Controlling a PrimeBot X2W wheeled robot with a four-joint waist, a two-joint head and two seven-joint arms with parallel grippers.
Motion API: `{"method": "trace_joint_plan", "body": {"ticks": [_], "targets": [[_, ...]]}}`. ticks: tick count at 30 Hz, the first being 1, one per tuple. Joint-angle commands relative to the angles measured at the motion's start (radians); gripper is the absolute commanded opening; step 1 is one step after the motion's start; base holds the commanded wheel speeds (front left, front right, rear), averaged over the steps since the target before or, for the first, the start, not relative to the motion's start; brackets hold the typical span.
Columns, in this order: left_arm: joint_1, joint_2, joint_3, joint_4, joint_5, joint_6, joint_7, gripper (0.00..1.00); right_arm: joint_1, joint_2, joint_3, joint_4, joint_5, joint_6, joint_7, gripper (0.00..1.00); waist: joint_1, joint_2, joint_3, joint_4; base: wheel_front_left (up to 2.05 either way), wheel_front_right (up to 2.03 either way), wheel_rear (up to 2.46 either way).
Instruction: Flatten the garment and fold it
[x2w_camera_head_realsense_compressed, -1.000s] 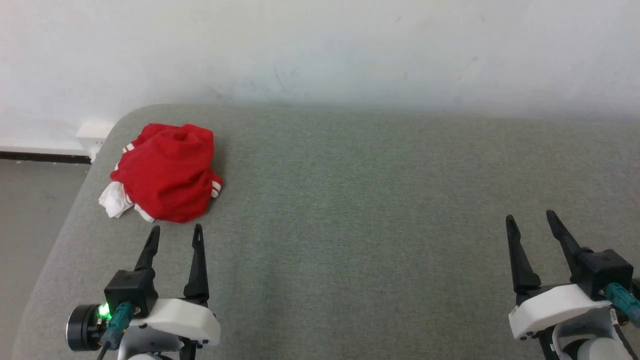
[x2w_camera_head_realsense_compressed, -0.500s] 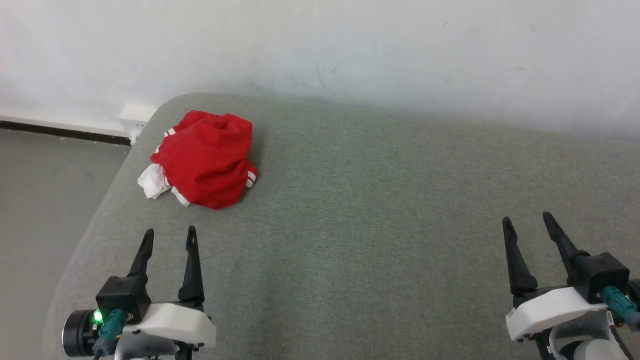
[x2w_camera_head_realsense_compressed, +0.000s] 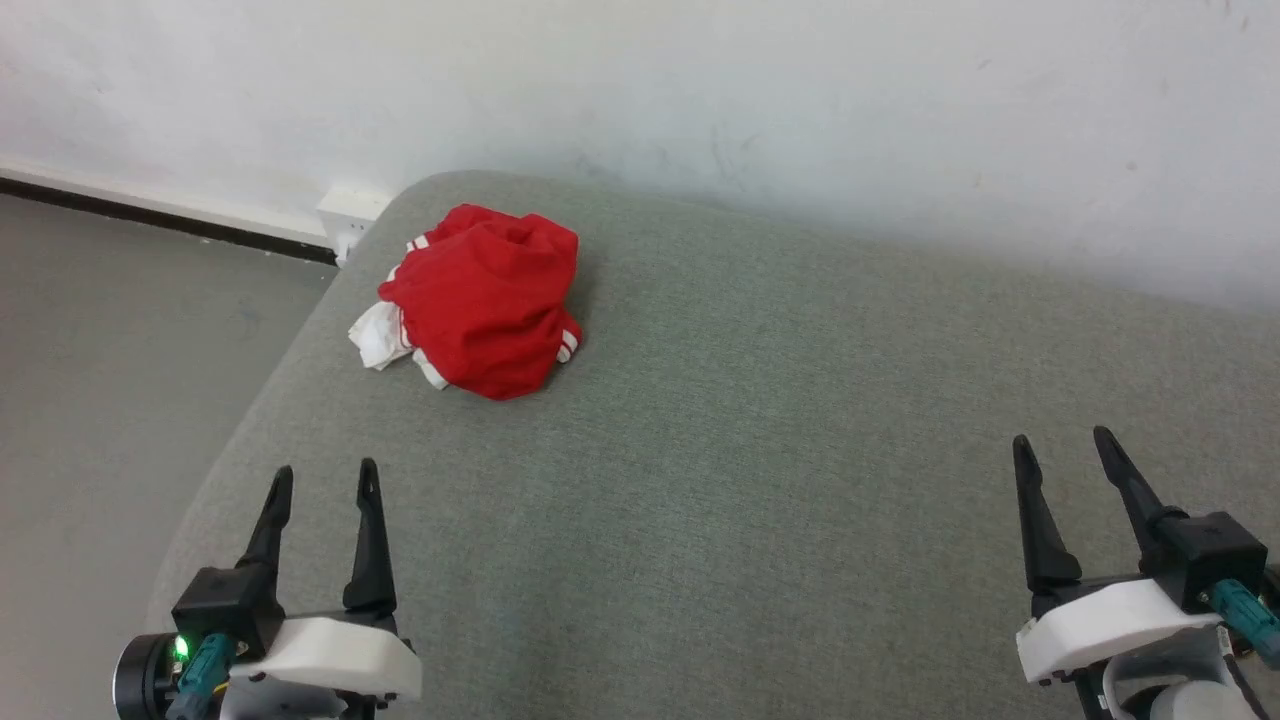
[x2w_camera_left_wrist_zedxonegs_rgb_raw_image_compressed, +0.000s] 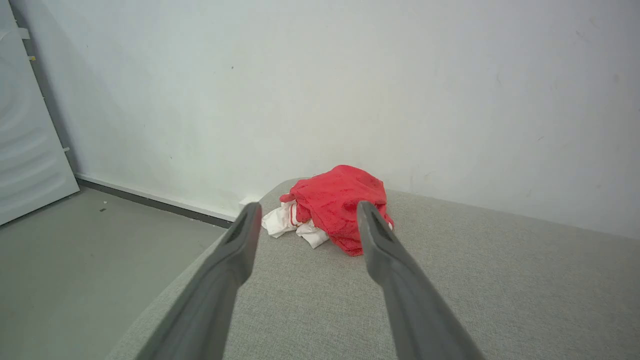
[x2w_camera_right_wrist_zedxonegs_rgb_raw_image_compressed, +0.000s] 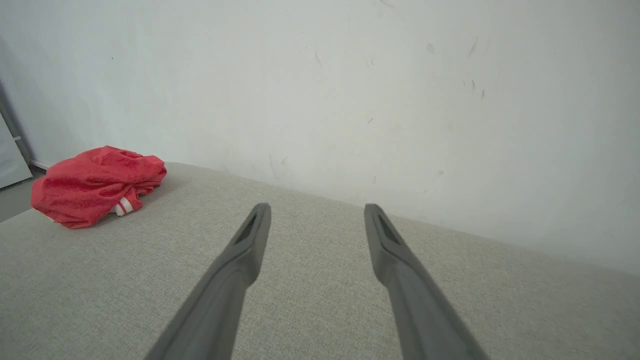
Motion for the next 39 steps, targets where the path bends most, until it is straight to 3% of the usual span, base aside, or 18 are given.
{"method": "trace_joint_plan", "body": {"ticks": [1,39], "targets": [[0.010,-0.002,0.007,0.003,-0.006,-0.002,-0.011,1.00,-0.007,0.002,-0.003,0.004,0.006,-0.001,-0.009,1.00,-0.0001,0.0000,-0.003,0.012,0.00,0.00,0.00],[0.018,-0.003,0.040,-0.023,-0.053,-0.009,-0.091,1.00,-0.001,0.004,-0.053,0.013,-0.001,-0.001,-0.088,1.00,-0.0001,0.0000,0.011,0.125,0.00,0.00,0.00]]}}
